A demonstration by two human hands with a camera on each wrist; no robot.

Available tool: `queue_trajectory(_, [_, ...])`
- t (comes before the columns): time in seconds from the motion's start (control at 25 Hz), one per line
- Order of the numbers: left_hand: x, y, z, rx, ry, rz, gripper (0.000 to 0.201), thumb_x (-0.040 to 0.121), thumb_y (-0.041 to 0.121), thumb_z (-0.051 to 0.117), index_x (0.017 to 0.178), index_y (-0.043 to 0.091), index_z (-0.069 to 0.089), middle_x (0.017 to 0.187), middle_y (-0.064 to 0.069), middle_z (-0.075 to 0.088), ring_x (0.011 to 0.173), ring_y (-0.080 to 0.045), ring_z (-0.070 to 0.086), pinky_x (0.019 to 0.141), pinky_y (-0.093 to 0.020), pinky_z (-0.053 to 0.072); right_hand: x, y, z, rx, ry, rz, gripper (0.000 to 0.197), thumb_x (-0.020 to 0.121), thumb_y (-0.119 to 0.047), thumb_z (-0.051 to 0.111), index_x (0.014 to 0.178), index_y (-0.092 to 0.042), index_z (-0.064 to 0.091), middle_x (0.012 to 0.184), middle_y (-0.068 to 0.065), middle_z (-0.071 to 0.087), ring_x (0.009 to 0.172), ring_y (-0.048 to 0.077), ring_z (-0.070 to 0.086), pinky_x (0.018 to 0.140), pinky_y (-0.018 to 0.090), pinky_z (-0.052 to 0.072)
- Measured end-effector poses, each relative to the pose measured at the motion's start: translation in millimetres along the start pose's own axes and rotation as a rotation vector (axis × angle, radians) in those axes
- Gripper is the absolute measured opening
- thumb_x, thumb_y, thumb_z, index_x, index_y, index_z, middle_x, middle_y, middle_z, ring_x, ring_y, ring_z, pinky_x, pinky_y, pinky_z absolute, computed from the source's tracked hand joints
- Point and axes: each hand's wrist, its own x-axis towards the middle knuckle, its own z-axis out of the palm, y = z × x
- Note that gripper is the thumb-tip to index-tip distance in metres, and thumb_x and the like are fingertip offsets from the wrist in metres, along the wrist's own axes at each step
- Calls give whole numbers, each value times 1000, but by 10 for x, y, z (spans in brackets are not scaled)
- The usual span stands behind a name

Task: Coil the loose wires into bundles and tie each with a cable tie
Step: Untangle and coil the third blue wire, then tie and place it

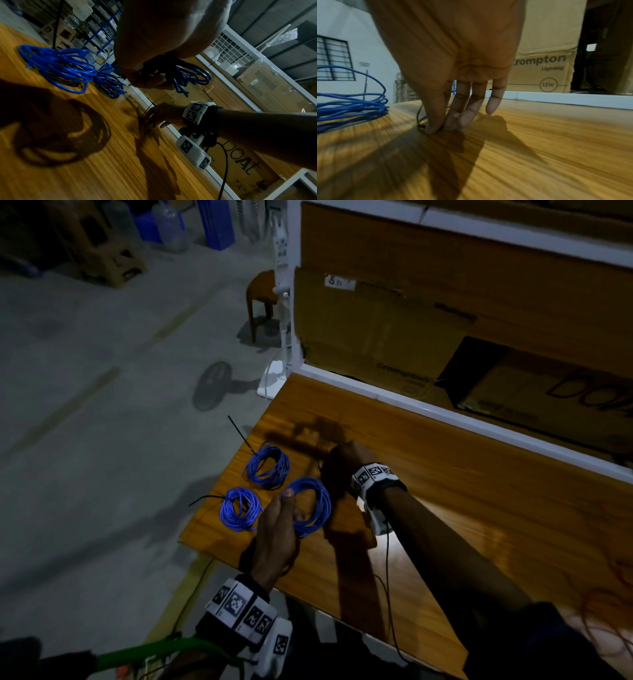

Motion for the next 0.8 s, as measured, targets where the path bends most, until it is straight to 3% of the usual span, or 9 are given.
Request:
queue_trajectory(0.12, [41,-20,4,4,-35,-32,48,97,55,40,69,18,52,62,2,52,61,-20,50,73,-49,45,-32,2,-33,-5,11,13,18,95,-26,64,104,-19,77,94,5,75,78,24,70,64,30,51])
queue_trajectory(0.24, [53,2,29,37,-87,-42,46,106,46,38,82,13,60,67,1,53,59,-15,49,67,-40,40,-78,39,-63,55,35,49,15,96,-23,61,96,-21,76,90,3,72,74,21,67,68,36,59])
queue_trajectory(0.36, [45,61,77,35,-129,-33,41,107,41,38,78,17,55,63,4,51,49,-4,45,63,-33,37,-180,233,-96,97,109,27,15,93,-16,59,86,-22,71,83,-1,70,75,21,67,72,45,61])
queue_trajectory(0.48, [4,112,169,39,-151,-33,38,107,37,38,78,19,54,62,4,50,53,-4,48,61,-30,36,-380,479,-177,194,169,27,13,92,-13,61,87,-24,66,84,-8,66,79,14,65,73,39,61])
queue_trajectory(0.6, [-41,140,306,47,-179,-19,42,108,36,38,85,9,61,70,-11,54,66,-13,50,63,-28,38,-594,717,-239,260,222,25,13,90,-12,66,90,-25,62,86,-10,64,80,12,65,71,37,61])
queue_trajectory(0.72, [-95,178,464,64,-205,2,44,107,39,38,74,15,56,67,-1,54,63,-16,50,64,-32,37,-805,861,-316,276,236,-5,17,92,-9,62,92,-25,56,82,-12,59,77,11,62,66,30,53])
queue_trajectory(0.8, [-157,221,587,87,-234,34,46,107,41,38,72,16,55,66,0,54,62,-18,50,62,-32,35,-965,958,-380,294,265,4,16,93,-7,61,97,-21,55,83,-13,56,79,12,60,69,30,52])
